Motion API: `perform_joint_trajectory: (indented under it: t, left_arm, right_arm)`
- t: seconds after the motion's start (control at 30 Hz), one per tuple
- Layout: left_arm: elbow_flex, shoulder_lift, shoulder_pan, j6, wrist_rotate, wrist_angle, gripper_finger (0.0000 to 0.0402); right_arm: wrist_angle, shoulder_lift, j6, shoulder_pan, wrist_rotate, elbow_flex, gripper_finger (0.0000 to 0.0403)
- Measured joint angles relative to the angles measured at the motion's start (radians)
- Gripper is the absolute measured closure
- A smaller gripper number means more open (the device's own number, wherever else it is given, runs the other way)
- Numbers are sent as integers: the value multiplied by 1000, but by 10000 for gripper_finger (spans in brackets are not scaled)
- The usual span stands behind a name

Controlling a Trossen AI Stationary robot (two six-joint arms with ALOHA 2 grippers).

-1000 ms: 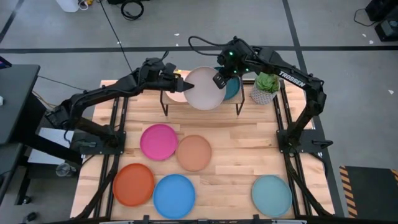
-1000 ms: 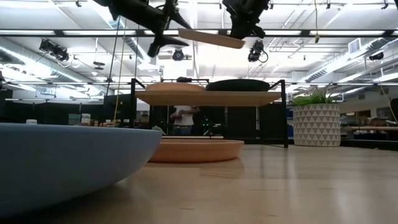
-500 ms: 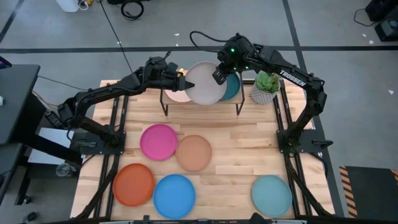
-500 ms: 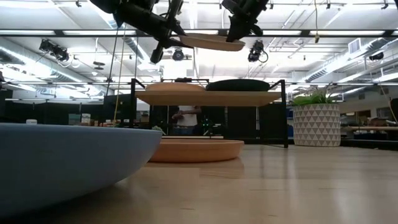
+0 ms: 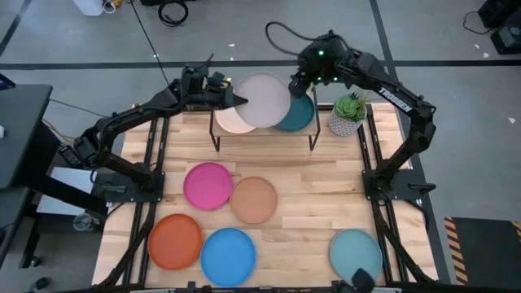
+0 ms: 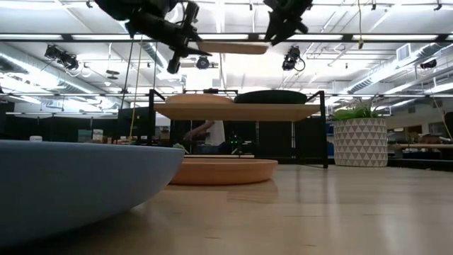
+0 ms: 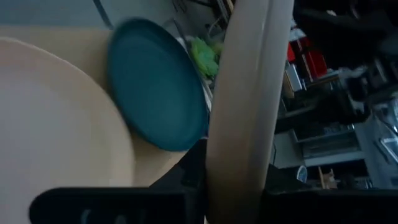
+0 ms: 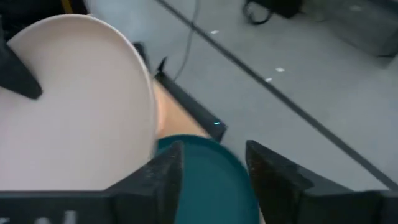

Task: Place and stack plates onto a shelf
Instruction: Stack the gray plate on top of the light orange plate on the shelf

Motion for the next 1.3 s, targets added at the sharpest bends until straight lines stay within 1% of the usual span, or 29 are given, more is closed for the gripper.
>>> perform_joint_trajectory:
  t: [0.1,0.2,0.3,0.4,0.6,0.7,0.8,0.83,0.9,1.0,1.13,1.3]
  left_arm:
    - [0,0,62,16,45,-36,342]
    - [0,0,117,59,85,-112,338]
    - [0,-15,169,107,113,-199,341]
    - [1,-52,201,132,111,-229,344]
    - [2,-147,218,153,5,-268,345]
    - [21,-171,211,184,-69,-376,345]
    - [80,-171,185,244,-182,-509,345]
    - [95,-171,176,256,-215,-534,345]
    - [113,-161,160,256,-240,-553,344]
    - [118,-138,156,247,-230,-594,343]
    - [117,-79,161,256,-182,-638,342]
    - [117,-14,161,256,-102,-592,341]
  right_arm:
    - [-4,-32,-1,-15,30,0,191]
    - [-15,-59,-1,-27,34,0,175]
    - [-28,-84,-1,-33,34,0,168]
    - [-41,-100,-1,-34,40,0,168]
    - [-45,-101,-1,-34,50,0,174]
    - [-44,-92,-1,-34,48,0,173]
    - [-40,-90,-1,-34,46,-1,174]
    - [-31,-90,-1,-34,45,-1,174]
    - [-15,-90,-1,-33,45,-1,175]
    - [-6,-90,-1,-33,44,-1,176]
    - [-6,-90,-1,-24,44,-1,176]
    - [-6,-90,0,-7,42,-1,178]
